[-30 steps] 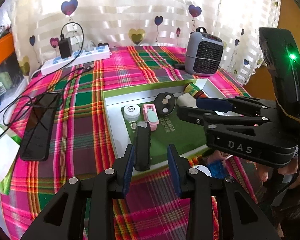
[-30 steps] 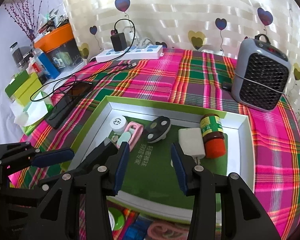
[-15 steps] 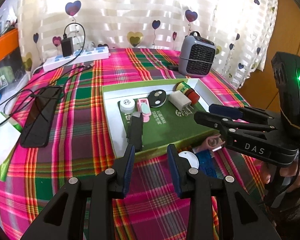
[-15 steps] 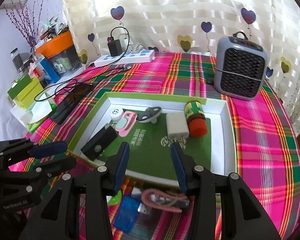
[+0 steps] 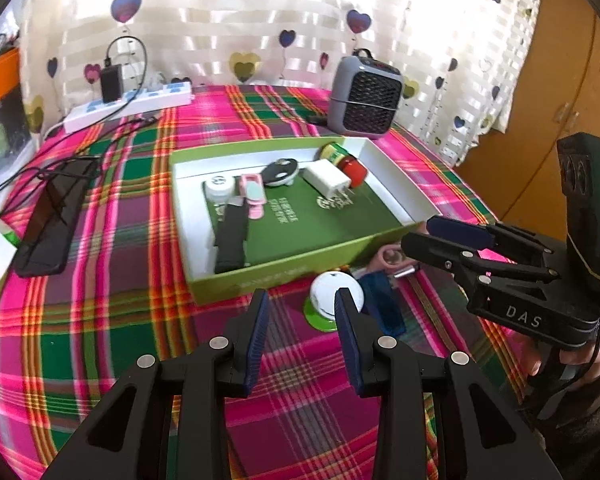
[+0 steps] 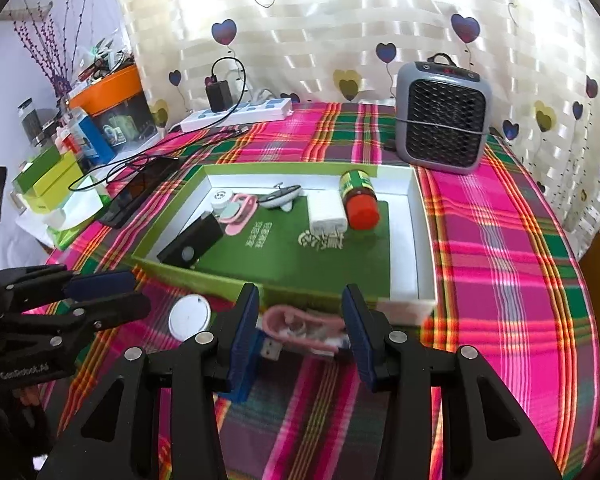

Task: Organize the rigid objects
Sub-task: 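Grasp the white green-based grip with the left tool while the right tool nears the blue USB stick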

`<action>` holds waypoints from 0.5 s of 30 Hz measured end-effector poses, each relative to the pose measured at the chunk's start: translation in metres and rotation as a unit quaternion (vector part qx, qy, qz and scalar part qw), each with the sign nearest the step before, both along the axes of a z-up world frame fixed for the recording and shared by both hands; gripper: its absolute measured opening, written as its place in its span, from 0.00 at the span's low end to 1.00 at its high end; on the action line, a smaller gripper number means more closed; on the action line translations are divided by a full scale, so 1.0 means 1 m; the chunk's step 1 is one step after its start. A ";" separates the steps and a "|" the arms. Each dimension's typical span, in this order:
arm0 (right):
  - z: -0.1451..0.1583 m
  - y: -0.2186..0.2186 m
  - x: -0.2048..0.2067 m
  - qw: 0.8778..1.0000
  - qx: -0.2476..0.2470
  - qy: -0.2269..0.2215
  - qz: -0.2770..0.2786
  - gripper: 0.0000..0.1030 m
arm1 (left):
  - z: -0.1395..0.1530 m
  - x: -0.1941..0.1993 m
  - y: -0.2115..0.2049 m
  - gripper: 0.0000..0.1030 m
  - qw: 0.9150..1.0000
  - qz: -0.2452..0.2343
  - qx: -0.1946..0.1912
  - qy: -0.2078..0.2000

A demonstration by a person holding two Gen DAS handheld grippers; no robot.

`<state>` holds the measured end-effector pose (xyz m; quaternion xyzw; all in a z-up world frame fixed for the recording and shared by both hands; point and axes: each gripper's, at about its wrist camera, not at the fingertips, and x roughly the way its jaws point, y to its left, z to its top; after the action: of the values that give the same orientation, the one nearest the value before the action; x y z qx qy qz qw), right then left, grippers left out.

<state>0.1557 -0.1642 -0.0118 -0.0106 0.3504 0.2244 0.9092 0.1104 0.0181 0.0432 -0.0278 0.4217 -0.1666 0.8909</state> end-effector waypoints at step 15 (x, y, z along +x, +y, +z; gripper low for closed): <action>-0.012 -0.012 -0.021 1.000 0.006 0.009 -0.015 0.43 | -0.014 0.005 -0.027 0.35 0.999 -0.024 0.015 0.014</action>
<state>0.1348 -0.1766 -0.0242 0.0020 0.3578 0.2133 0.9091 0.1155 -0.0092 0.0291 -0.0067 0.4374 -0.1813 0.8807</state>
